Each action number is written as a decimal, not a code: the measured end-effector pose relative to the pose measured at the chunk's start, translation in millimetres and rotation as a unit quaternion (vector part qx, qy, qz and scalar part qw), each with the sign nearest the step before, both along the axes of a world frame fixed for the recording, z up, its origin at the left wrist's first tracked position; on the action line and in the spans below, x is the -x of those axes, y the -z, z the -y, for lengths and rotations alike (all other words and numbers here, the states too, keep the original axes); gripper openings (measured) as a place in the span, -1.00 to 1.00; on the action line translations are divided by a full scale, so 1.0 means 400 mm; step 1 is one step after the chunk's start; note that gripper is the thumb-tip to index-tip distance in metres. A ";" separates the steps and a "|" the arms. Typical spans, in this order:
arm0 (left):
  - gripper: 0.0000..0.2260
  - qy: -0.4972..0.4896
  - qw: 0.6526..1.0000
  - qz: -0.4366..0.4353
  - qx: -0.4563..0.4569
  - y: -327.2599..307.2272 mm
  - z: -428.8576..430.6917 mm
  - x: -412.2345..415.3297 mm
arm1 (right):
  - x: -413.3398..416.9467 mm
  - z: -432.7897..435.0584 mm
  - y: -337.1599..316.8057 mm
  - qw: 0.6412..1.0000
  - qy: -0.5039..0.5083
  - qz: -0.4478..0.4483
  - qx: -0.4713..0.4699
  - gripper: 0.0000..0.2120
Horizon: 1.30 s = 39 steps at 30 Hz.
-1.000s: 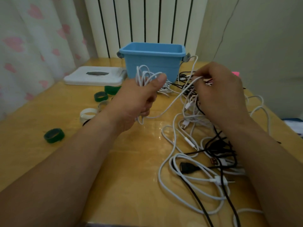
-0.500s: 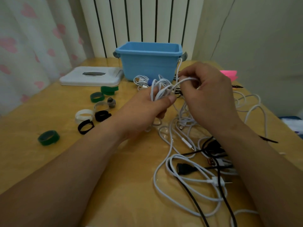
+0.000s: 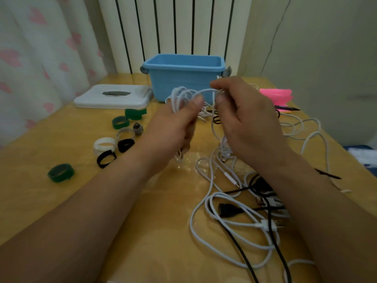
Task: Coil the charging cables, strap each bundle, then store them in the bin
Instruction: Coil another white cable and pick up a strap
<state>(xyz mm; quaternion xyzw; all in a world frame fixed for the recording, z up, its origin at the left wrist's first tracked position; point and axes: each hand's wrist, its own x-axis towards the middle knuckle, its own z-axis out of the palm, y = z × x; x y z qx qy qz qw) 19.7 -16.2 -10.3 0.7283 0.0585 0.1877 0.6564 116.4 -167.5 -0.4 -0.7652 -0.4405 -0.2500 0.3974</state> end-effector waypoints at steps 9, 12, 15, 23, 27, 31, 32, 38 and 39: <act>-0.74 -0.036 0.995 0.051 0.071 0.012 0.022 -0.030 | 0.005 -0.014 0.012 0.999 0.030 -0.021 0.013 -0.89; -0.68 -0.014 0.996 0.066 0.050 0.011 0.039 -0.037 | 0.034 -0.025 0.010 1.000 0.021 0.001 -0.005 -0.91; -0.54 -0.025 0.993 0.096 0.065 0.014 0.034 -0.041 | 0.061 -0.039 0.005 1.000 0.021 0.004 -0.009 -0.89; -0.87 -0.134 0.978 0.154 0.042 -0.010 0.015 -0.035 | 0.039 -0.025 0.002 0.998 0.033 -0.056 -0.006 -0.84; -0.83 -0.106 0.987 0.121 0.003 -0.006 0.022 -0.030 | 0.012 -0.011 0.004 0.998 0.029 -0.059 -0.020 -0.86; -0.77 -0.072 0.992 0.099 0.020 -0.001 0.044 -0.031 | 0.032 -0.019 0.002 0.999 0.050 0.014 0.018 -0.78; -0.67 -0.057 0.993 0.099 0.032 0.000 0.044 -0.033 | 0.038 -0.022 0.003 0.998 0.049 0.023 0.027 -0.78; -0.76 -0.041 0.992 0.103 0.053 0.007 0.043 -0.036 | 0.038 -0.023 -0.003 0.996 0.046 0.039 0.065 -0.77; -0.79 -0.050 0.991 0.115 0.045 0.010 0.045 -0.037 | 0.039 -0.026 -0.002 0.995 0.045 0.040 0.076 -0.76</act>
